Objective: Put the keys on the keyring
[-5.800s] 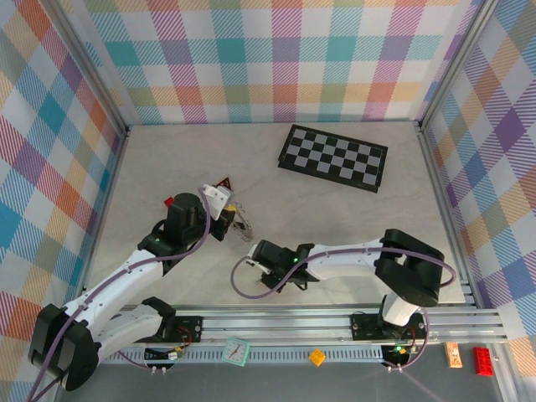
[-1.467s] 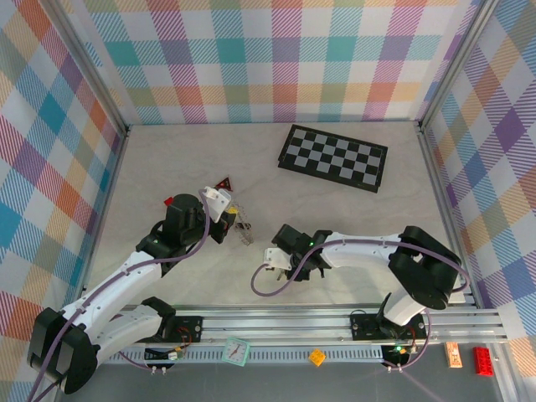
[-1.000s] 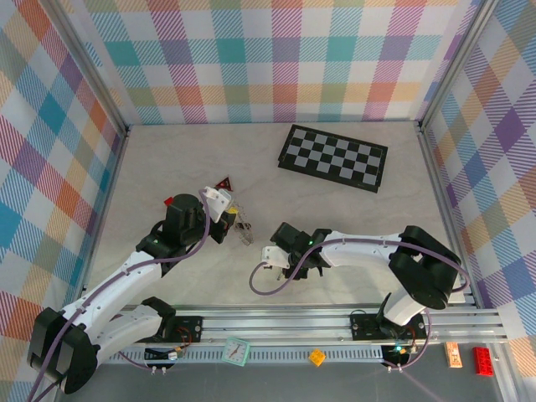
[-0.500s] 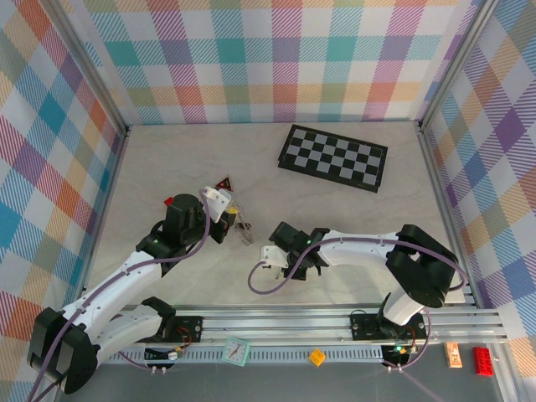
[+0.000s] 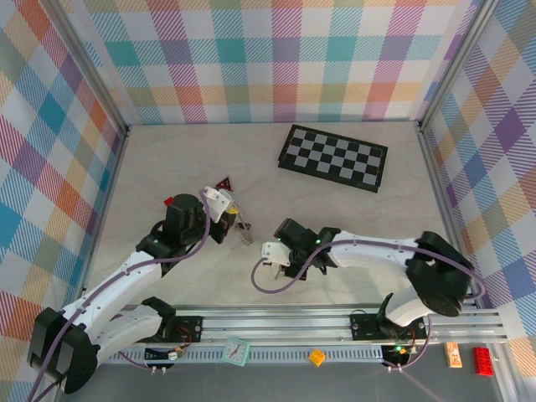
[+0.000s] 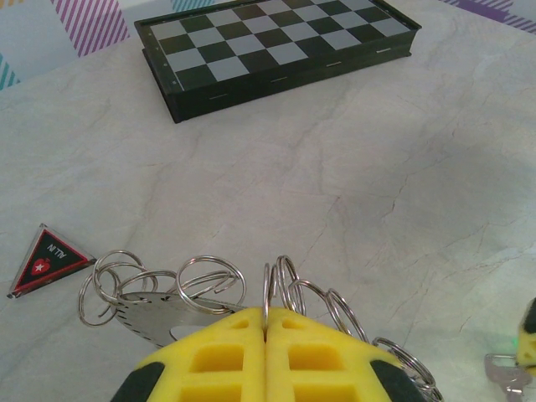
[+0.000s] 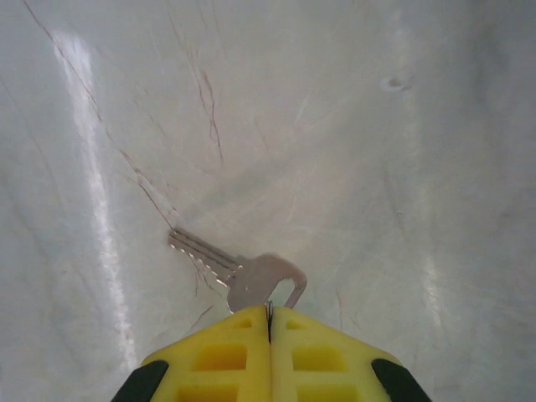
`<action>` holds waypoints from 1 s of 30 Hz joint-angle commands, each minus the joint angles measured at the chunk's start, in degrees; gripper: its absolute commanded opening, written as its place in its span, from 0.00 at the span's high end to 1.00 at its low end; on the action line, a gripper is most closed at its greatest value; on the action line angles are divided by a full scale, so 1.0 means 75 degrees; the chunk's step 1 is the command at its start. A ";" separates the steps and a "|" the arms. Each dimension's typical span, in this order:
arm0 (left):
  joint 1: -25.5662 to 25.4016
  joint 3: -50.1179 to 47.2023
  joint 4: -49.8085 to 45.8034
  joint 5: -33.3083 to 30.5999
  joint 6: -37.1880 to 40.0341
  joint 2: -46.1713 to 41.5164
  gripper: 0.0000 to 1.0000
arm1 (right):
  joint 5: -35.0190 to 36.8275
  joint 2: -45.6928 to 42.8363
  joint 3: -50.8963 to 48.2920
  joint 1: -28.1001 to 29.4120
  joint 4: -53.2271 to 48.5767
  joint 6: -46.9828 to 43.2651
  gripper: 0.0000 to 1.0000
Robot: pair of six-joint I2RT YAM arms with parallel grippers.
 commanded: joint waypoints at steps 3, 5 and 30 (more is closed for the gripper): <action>-0.0024 0.0110 0.0065 0.0307 -0.0048 -0.0010 1.00 | -0.1142 -0.1197 -0.0558 -0.0396 0.0838 0.0775 1.00; -0.0068 0.0111 0.0013 0.0372 -0.0095 0.0002 1.00 | -0.1407 -0.1575 -0.0786 -0.0504 0.1273 0.0954 1.00; -0.1449 -0.0016 -0.0473 0.1781 0.0750 0.0102 1.00 | -0.2518 -0.2788 -0.1383 -0.1130 0.3576 0.1852 1.00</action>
